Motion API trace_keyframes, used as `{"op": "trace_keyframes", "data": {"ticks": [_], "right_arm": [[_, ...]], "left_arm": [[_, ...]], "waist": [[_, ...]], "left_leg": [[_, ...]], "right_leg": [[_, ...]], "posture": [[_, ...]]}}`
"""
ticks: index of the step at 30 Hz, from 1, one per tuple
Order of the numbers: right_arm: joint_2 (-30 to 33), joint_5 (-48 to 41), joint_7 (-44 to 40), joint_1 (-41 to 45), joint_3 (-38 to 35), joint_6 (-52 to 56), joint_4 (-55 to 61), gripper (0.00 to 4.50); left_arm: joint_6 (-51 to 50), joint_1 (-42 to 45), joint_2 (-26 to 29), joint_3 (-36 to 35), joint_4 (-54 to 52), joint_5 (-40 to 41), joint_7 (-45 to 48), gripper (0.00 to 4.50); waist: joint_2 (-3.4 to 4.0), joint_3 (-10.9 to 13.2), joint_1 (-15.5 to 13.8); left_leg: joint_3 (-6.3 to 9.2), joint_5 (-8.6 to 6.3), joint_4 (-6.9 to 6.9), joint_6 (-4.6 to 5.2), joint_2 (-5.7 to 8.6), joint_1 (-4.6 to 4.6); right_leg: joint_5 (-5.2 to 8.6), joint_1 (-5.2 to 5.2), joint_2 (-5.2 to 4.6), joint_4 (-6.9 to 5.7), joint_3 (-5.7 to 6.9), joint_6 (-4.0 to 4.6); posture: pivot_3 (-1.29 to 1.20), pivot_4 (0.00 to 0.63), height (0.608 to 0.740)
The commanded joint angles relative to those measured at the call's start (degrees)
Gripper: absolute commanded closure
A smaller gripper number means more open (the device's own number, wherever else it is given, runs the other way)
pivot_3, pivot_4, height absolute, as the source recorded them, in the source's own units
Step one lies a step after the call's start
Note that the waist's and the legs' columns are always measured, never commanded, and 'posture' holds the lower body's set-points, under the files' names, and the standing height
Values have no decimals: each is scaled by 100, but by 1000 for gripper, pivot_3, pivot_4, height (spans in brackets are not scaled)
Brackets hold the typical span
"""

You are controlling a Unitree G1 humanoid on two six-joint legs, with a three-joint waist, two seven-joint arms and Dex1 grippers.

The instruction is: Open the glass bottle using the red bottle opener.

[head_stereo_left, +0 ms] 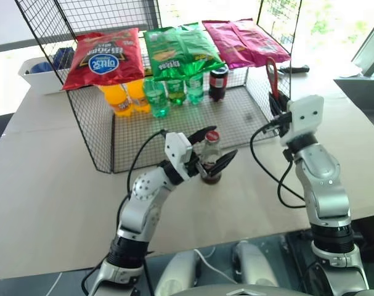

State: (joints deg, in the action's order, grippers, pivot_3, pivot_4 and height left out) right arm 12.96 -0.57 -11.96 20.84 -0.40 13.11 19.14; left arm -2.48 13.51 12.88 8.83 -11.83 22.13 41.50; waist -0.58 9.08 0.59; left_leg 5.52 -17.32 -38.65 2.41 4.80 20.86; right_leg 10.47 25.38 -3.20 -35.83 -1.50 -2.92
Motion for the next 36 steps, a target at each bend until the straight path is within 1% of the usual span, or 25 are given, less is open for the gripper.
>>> {"op": "trace_keyframes", "data": {"ticks": [1,3,4,6,7,9,11,12,15,19,23,26,28,30,33,36], "right_arm": [[-49,-70,-33,86,49,-132,180,4500],[-137,-185,-87,-22,131,21,309,4500],[-141,-217,-156,-103,202,76,387,4500],[-43,-251,-389,-316,379,104,557,4500],[7,-256,-472,-411,432,89,634,4500],[148,-207,-629,-557,529,-17,750,4500],[358,-33,-797,-693,682,-316,802,4500],[436,49,-828,-755,734,-465,801,4500],[857,628,-929,-1014,980,-1445,621,4500],[1165,1206,-759,-1367,1161,-2697,165,4500],[1312,1660,-597,-1182,1214,-3667,-363,4500],[1402,2051,-453,-962,1352,-4341,-933,4500],[1357,2300,-249,-753,1409,-4717,-1236,4500],[1263,2480,-69,-564,1474,-5018,-1481,4500],[1167,2610,92,-428,1542,-5307,-1819,4500],[1206,2840,230,-282,1609,-5661,-2198,4500]], "left_arm": [[40,82,-18,-50,-255,117,41,91],[45,82,-13,-46,-232,129,59,91],[59,72,3,-35,-224,110,72,604],[82,59,56,4,-202,33,107,1333],[81,50,62,5,-198,30,111,1868],[84,40,74,0,-171,20,115,2548],[100,25,112,15,-125,-39,120,2894],[113,18,131,25,-105,-75,120,2940],[167,-7,174,49,-40,-165,109,2944],[166,-37,200,52,-20,-172,88,2944],[135,-71,230,59,1,-178,89,2944],[98,-47,235,50,34,-165,89,2944],[72,-17,240,46,60,-158,96,2944],[35,7,255,39,68,-142,107,2944],[-11,32,257,34,81,-127,111,2944],[-74,55,257,24,87,-105,116,2944]], "waist": [[0,0,0],[0,0,2],[0,0,3],[0,0,-6],[0,0,-7],[-2,-2,-7],[-3,-4,-11],[-4,-4,-7],[-5,-10,-12],[-15,-23,-9],[-17,-27,-2],[-19,-28,-4],[-19,-27,0],[-20,-28,7],[-23,-31,5],[-26,-35,5]], "left_leg": [[0,0,0,0,0,0],[0,0,0,0,0,0],[0,0,0,0,-1,0],[2,0,0,0,-2,0],[3,0,1,0,-2,1],[2,-1,0,1,0,1],[-1,0,-1,1,2,-6],[-1,0,-1,0,2,-12],[2,0,-1,0,-1,-22],[1,0,-1,0,-1,-25],[-7,0,-3,-1,-1,-29],[-6,0,1,-2,-5,-73],[-12,-1,3,-1,-5,-95],[-11,-1,5,-1,-8,-120],[-9,0,5,-1,-10,-121],[-11,0,4,-1,-9,-121]], "right_leg": [[0,0,0,0,0,0],[0,0,0,0,0,0],[0,0,0,0,0,0],[0,0,0,0,1,0],[0,0,0,2,2,0],[0,-1,-1,4,1,0],[0,-7,-3,3,1,-1],[0,-12,-2,3,1,-1],[0,-21,2,2,5,-1],[0,-23,2,2,5,-1],[0,-26,2,2,-1,-2],[2,-71,6,5,-1,-2],[3,-93,7,6,-4,-4],[5,-117,9,9,-5,-5],[4,-117,12,9,-4,-3],[3,-117,12,9,-7,-2]], "posture": [[0,150,734],[0,150,734],[0,150,734],[0,150,734],[0,150,734],[0,150,734],[0,150,734],[0,150,734],[0,150,734],[0,150,734],[0,150,734],[0,150,734],[0,150,734],[0,150,734],[0,150,734],[0,150,734]]}}
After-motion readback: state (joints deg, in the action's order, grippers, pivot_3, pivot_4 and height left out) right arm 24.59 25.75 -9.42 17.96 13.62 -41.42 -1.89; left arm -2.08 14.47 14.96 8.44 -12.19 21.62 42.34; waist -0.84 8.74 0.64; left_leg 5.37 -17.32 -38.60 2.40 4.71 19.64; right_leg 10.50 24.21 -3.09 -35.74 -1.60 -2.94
